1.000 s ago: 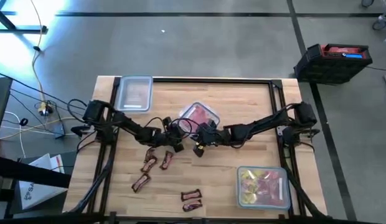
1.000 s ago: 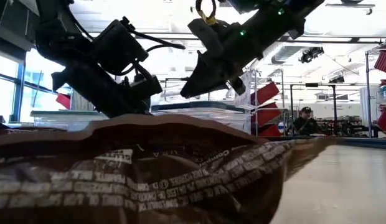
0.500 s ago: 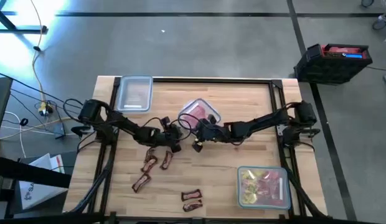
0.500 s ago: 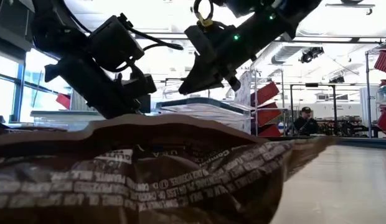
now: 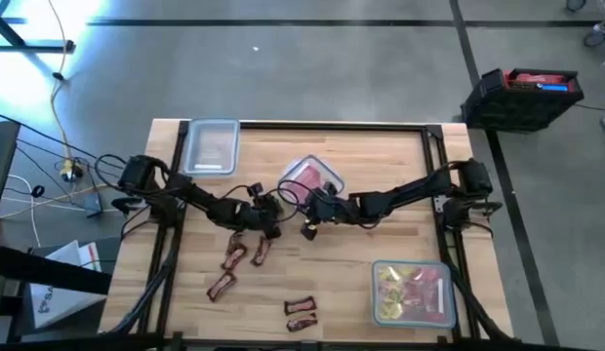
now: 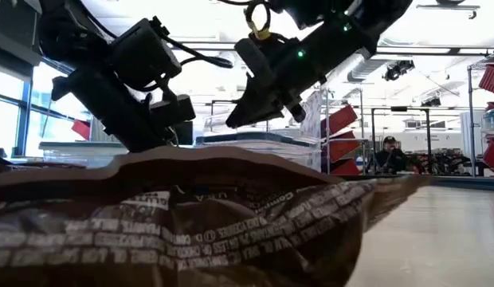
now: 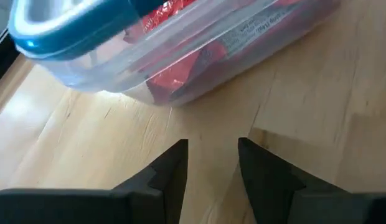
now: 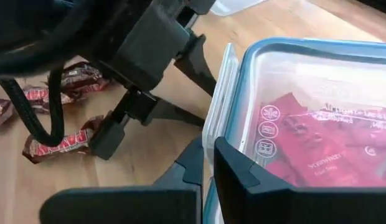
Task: Sort candy
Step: Close the transparent bin, then open the transparent bin
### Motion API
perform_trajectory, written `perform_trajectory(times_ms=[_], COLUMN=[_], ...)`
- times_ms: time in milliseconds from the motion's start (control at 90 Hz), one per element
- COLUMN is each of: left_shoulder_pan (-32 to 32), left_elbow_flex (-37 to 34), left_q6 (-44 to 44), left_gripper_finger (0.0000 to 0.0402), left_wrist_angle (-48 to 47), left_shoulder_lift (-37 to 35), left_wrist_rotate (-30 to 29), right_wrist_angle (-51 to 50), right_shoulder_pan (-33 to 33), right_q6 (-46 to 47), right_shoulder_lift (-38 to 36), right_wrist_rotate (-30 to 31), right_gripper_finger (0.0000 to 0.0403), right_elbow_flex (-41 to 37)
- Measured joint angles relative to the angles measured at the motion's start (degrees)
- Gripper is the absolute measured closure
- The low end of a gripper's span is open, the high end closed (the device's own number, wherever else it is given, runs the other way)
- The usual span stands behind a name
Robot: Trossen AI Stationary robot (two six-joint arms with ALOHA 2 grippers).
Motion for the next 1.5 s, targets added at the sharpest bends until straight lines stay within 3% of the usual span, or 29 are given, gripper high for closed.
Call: perform_trajectory(times_ms=[133, 256, 333, 456, 622, 767, 956, 1078, 1278, 1500], left_shoulder_pan=[-0.12, -0.14, -0.12, -0.10, 0.77, 2.59, 4.38, 4.60, 4.64, 4.88], left_elbow_flex=[-0.09, -0.24, -0.41, -1.13, -5.83, -10.02, -12.89, -12.98, -12.98, -12.20], left_q6=[-0.88, -4.16, -7.93, -13.09, -14.23, -13.83, -10.84, -7.41, -5.72, -3.26], left_gripper_finger=[0.0275, 0.0275, 0.0275, 0.0275, 0.0275, 0.0275, 0.0275, 0.0275, 0.0275, 0.0275], left_wrist_angle=[-3.78, -12.68, -18.39, -19.83, -9.99, -1.17, 9.76, 15.50, 17.64, 24.19], left_shoulder_lift=[-1.95, -5.78, -8.14, -9.89, -9.63, -9.43, -9.43, -9.05, -6.44, -0.80], left_wrist_rotate=[0.37, 0.22, -3.36, -10.85, -15.29, -15.55, -8.58, -6.59, -4.07, -3.30], right_wrist_angle=[0.83, 1.24, 1.24, 1.07, -0.96, -10.34, -28.36, -34.26, -33.46, -29.92], right_shoulder_pan=[0.00, 0.23, 0.26, 0.59, 1.46, 1.58, -0.78, -5.94, -14.39, -21.02], right_q6=[0.40, 1.04, 1.59, 1.57, 0.10, -0.42, 4.20, 6.92, 4.65, 2.78], right_shoulder_lift=[0.17, 0.17, 0.17, -0.39, -5.41, -11.31, -15.21, -14.83, -14.62, -10.59], right_wrist_rotate=[-0.09, -0.98, -1.59, -2.20, -2.52, 0.46, 8.23, 6.12, 2.37, -7.98], right_gripper_finger=[0.0378, 0.0339, 0.0311, 0.0272, 0.0239, 0.0227, 0.0226, 0.0226, 0.0226, 0.0226], right_elbow_flex=[0.00, 0.00, 0.00, 0.00, 0.09, 0.15, 0.15, 0.13, 0.13, 0.13])
